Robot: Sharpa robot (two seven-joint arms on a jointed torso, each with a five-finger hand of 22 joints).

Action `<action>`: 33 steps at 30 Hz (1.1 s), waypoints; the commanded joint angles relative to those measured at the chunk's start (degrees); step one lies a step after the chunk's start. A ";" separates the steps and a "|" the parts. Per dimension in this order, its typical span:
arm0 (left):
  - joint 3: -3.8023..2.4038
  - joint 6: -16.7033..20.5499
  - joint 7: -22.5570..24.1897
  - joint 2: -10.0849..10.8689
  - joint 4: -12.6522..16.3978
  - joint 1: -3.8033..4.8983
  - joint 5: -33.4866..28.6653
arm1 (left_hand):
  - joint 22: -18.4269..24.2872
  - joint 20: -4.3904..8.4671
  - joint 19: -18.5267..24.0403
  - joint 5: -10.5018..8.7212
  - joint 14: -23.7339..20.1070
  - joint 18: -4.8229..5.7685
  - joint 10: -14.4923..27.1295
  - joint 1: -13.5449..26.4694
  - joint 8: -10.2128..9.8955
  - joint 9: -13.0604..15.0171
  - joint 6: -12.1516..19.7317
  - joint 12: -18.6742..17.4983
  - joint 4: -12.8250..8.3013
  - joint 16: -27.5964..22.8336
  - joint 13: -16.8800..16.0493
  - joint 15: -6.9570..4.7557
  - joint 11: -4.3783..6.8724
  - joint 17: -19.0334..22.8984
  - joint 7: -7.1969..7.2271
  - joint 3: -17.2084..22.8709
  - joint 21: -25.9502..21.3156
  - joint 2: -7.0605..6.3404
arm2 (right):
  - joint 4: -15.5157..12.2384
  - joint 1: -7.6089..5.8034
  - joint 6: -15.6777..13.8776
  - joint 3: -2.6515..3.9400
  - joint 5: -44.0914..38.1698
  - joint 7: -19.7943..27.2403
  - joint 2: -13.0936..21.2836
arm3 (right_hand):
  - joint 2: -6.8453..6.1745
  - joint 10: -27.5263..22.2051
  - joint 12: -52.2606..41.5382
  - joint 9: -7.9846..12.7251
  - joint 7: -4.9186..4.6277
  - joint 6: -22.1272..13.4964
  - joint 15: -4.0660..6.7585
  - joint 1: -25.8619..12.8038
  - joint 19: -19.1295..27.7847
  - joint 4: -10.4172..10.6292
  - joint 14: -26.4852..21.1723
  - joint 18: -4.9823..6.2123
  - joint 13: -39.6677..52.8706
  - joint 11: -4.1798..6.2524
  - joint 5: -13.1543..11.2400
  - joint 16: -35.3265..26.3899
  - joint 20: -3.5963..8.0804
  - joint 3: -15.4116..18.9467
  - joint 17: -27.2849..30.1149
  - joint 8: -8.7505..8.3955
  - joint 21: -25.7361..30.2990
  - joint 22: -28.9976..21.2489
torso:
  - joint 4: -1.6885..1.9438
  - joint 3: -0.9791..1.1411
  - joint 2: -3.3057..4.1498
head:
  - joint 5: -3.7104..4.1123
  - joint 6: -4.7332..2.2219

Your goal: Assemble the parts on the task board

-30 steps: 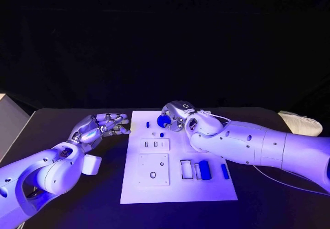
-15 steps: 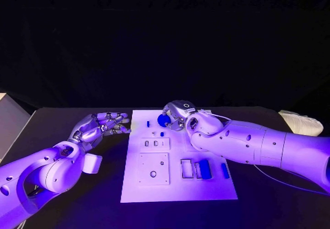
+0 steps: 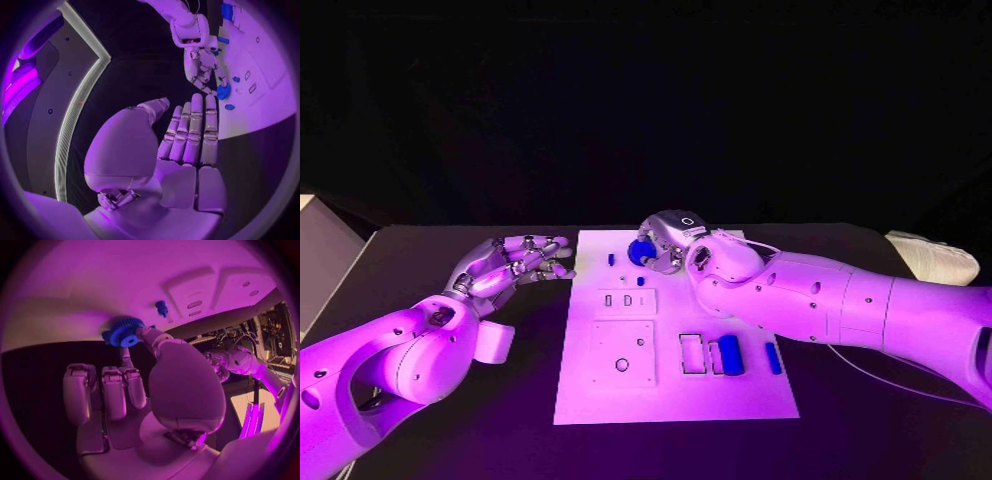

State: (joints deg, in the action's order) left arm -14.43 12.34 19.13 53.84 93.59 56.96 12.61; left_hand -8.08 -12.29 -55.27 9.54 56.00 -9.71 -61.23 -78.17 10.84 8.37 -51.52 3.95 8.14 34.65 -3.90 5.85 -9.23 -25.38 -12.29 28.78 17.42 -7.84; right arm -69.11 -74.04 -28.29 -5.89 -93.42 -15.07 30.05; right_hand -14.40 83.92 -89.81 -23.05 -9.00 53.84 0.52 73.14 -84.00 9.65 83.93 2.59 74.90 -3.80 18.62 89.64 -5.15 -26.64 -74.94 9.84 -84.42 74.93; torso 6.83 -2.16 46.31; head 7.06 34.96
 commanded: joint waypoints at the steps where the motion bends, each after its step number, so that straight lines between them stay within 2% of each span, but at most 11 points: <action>1: -0.04 -1.12 0.13 -0.13 0.03 0.00 0.31 | -0.05 -0.08 0.41 -0.03 -0.39 -0.62 0.16 -0.08 -0.09 0.05 0.06 -0.11 -0.09 0.20 -0.05 0.11 -0.17 -0.07 -0.47 0.35 0.32 -0.52 | 0.21 0.16 1.29 -0.11 1.41 1.80 -0.22 | -0.03 6.08 -0.19 0.46 0.05 -0.53 -0.21 -1.09 -3.57 0.97 6.07 -0.88 15.10 -0.37 0.26 0.36 -0.17 0.91 -15.06 -0.49 -0.08 8.21 | -0.08 -0.02 0.02 | -0.02 0.06; 10: -0.04 -1.14 0.07 -0.25 -0.12 0.00 0.33 | -0.05 -0.09 0.42 -0.04 -0.41 -0.62 0.17 -0.05 -0.09 0.05 0.07 -0.11 -0.06 0.23 -0.05 0.12 -0.18 -0.07 -0.48 0.35 0.33 -0.51 | 0.61 0.16 2.64 -0.13 2.27 2.15 -0.22 | 0.44 6.08 -0.19 0.65 0.03 -0.82 -0.26 -2.77 -3.57 2.59 6.07 -0.87 15.10 -0.40 0.05 0.36 -0.25 3.09 -15.06 -1.01 -0.04 8.22 | -0.11 0.01 0.01 | 0.01 0.17; 16: -0.04 -1.17 0.05 -0.34 -0.21 -0.01 0.37 | -0.05 -0.09 0.42 -0.04 -0.41 -0.62 0.17 -0.05 -0.09 0.05 0.07 -0.11 -0.06 0.23 -0.05 0.12 -0.18 -0.07 -0.48 0.35 0.33 -0.51 | 0.77 0.16 3.70 -0.15 2.59 1.96 -0.08 | 1.63 6.08 -0.19 0.78 0.02 -0.96 -0.33 -4.74 -3.60 5.29 6.07 -0.89 15.10 -0.42 0.84 0.36 -0.31 5.58 -15.06 -1.48 -0.08 8.34 | -0.13 0.06 0.03 | 0.08 0.14; 25: -0.04 -1.17 0.04 -0.39 -0.29 -0.02 0.53 | -0.07 -0.11 0.47 -0.04 -0.48 -0.62 0.21 0.02 -0.10 0.05 0.10 -0.11 -0.01 0.32 -0.05 0.14 -0.20 -0.08 -0.51 0.35 0.35 -0.50 | 1.25 0.16 6.40 -0.22 2.65 1.50 0.09 | 2.03 6.08 -0.19 0.85 -0.02 -1.14 -0.37 -5.65 -3.60 6.58 6.07 -0.89 15.10 -0.46 1.66 0.36 -0.34 6.51 -15.06 -1.74 -0.08 8.38 | -0.09 0.06 0.02 | 0.17 0.12; 33: -0.04 -1.37 -0.15 -0.43 -0.36 -0.07 0.61 | -0.07 -0.11 0.47 -0.04 -0.48 -0.62 0.21 0.02 -0.10 0.05 0.10 -0.11 -0.01 0.32 -0.05 0.14 -0.20 -0.08 -0.51 0.35 0.35 -0.50 | 1.21 0.16 7.01 -0.34 2.80 1.37 0.48 | 2.52 6.08 -0.19 0.88 -0.04 -1.19 -0.40 -6.13 -3.61 6.87 6.07 -0.90 15.10 -0.48 2.76 0.36 -0.37 6.78 -15.06 -1.88 -0.09 8.42 | 0.00 0.09 0.00 | 0.10 0.33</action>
State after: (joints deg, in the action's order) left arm -14.43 12.19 18.86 53.53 93.18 56.92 12.82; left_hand -8.06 -12.29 -55.28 9.54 55.80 -9.71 -61.23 -78.17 10.84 8.34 -51.31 3.95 8.14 34.64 -3.88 6.05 -9.23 -25.41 -12.50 28.78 17.42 -7.84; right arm -67.90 -74.32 -24.54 -5.88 -90.93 -13.76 30.37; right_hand -11.83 83.92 -89.80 -22.17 -9.05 52.91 0.51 67.47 -84.00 16.23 83.93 2.59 74.94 -3.80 21.20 89.64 -5.15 -19.94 -74.92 8.06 -84.42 74.90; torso 6.78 -2.09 46.32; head 7.22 35.19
